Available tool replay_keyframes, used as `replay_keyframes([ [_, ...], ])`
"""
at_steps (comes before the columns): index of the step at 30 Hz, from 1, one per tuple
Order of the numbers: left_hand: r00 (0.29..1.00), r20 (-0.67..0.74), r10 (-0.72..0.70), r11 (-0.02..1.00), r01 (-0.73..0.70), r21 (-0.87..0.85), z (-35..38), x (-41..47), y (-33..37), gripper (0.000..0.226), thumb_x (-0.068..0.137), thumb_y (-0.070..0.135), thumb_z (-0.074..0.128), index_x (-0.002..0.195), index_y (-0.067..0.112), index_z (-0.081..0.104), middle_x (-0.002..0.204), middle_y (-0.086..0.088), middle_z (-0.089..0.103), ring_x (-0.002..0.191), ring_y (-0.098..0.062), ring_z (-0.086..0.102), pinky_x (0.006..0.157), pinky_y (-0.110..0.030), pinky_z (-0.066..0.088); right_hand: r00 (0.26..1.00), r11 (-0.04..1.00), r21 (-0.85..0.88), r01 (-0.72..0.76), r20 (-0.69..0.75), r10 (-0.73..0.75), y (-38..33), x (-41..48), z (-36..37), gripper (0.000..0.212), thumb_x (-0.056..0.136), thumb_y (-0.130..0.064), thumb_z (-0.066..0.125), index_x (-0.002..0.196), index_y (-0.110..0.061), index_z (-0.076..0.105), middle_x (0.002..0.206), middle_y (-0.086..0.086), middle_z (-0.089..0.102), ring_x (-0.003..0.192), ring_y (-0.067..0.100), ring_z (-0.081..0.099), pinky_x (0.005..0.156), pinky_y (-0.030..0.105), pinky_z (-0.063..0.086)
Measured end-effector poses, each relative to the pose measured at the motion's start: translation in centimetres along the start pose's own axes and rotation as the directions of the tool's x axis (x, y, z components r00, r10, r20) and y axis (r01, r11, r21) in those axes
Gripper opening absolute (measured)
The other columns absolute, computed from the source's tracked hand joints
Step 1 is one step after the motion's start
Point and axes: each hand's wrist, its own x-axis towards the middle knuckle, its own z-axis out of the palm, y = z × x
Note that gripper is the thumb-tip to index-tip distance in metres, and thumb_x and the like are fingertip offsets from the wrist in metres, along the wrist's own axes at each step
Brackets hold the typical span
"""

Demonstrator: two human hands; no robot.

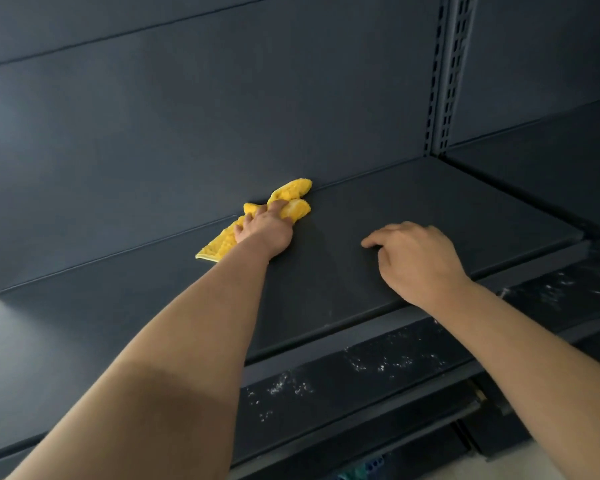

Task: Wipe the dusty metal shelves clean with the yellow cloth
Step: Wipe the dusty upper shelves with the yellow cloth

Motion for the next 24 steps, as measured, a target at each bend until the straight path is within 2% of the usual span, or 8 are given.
replay_keyframes([
  [3,0.996,0.033,0.083,0.997,-0.082,-0.009,0.7,0.4,2.5,0.053,0.099,0.044,0.032,0.151,0.041,0.018,0.159,-0.001,0.022,0.145,-0.029,0.020,0.119,-0.049,0.012,0.997,0.998,-0.011,-0.059,-0.041,0.059,2.0,-1.0,-0.7,0.039,0.093,-0.010,0.044,0.117,-0.030,0.068,0.122,-0.008,0.067,0.111,0.017,0.059,0.092,0.035,0.042],
  [8,0.977,0.076,0.199,0.980,-0.198,-0.019,2.0,-0.9,7.0,0.054,0.100,0.044,0.034,0.151,0.040,0.018,0.160,0.001,0.020,0.145,-0.029,0.022,0.118,-0.049,0.014,0.990,0.991,-0.033,-0.126,-0.064,0.124,5.2,-2.5,-1.9,0.038,0.092,-0.011,0.045,0.115,-0.030,0.069,0.120,-0.007,0.068,0.109,0.018,0.060,0.091,0.036,0.043],
  [15,0.970,0.074,0.231,0.973,-0.229,-0.031,3.9,-6.1,11.1,0.052,0.100,0.044,0.034,0.150,0.041,0.021,0.159,0.001,0.022,0.145,-0.027,0.021,0.120,-0.047,0.008,0.998,0.997,-0.027,-0.069,-0.002,0.069,6.3,-5.0,-2.4,0.038,0.094,-0.015,0.042,0.123,-0.027,0.064,0.125,-0.005,0.065,0.114,0.020,0.057,0.093,0.038,0.043],
  [19,0.970,0.024,0.242,0.970,-0.241,-0.023,4.5,-10.5,11.5,0.049,0.101,0.043,0.035,0.149,0.042,0.023,0.158,0.001,0.024,0.145,-0.026,0.021,0.119,-0.047,0.010,1.000,1.000,-0.023,-0.020,-0.006,0.020,6.4,-7.2,-2.3,0.035,0.097,-0.026,0.040,0.123,-0.021,0.063,0.127,0.002,0.063,0.121,0.022,0.055,0.097,0.039,0.044],
  [22,0.972,0.006,0.237,0.971,-0.236,-0.021,4.5,-13.4,10.7,0.048,0.101,0.042,0.035,0.148,0.043,0.024,0.158,0.001,0.025,0.144,-0.026,0.023,0.118,-0.047,0.015,1.000,0.999,-0.035,0.022,-0.004,-0.022,6.1,-8.7,-2.2,0.041,0.098,-0.037,0.040,0.125,-0.015,0.062,0.129,0.008,0.061,0.128,0.024,0.051,0.102,0.042,0.041],
  [24,0.978,0.005,0.207,0.978,-0.207,-0.027,4.2,-14.9,9.5,0.048,0.101,0.041,0.036,0.148,0.044,0.024,0.157,-0.001,0.027,0.142,-0.027,0.029,0.115,-0.047,0.026,0.999,0.998,-0.038,0.048,0.025,-0.047,5.4,-9.4,-2.0,0.046,0.099,-0.041,0.037,0.130,-0.015,0.058,0.136,0.009,0.056,0.133,0.026,0.045,0.103,0.044,0.040],
])
